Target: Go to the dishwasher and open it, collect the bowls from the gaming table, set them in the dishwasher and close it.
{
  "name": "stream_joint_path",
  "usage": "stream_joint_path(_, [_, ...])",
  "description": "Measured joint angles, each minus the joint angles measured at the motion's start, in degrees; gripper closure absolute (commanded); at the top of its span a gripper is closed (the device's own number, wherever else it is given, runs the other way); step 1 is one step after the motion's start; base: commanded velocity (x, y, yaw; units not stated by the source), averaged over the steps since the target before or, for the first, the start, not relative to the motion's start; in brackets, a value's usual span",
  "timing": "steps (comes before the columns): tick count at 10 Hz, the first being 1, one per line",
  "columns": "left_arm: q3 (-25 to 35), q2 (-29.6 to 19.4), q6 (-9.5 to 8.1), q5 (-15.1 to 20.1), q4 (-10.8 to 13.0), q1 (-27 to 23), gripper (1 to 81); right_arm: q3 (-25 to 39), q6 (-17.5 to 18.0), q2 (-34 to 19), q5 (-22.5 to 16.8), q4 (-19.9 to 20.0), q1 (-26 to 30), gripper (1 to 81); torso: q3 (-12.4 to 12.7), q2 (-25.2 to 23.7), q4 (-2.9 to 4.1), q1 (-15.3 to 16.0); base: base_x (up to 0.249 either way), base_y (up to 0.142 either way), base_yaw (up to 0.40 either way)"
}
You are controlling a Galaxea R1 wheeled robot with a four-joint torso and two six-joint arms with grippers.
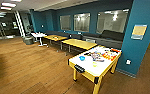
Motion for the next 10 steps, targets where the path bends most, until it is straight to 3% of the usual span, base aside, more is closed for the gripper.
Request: stream_joint_path(10, [0.0,-0.1,0.0,0.0,0.0,0.1,1.0,-0.3,0.0,0.2,0.0,-0.1,0.0,1.0,0.0,0.0,0.0,0.0,0.168,0.071,0.0])
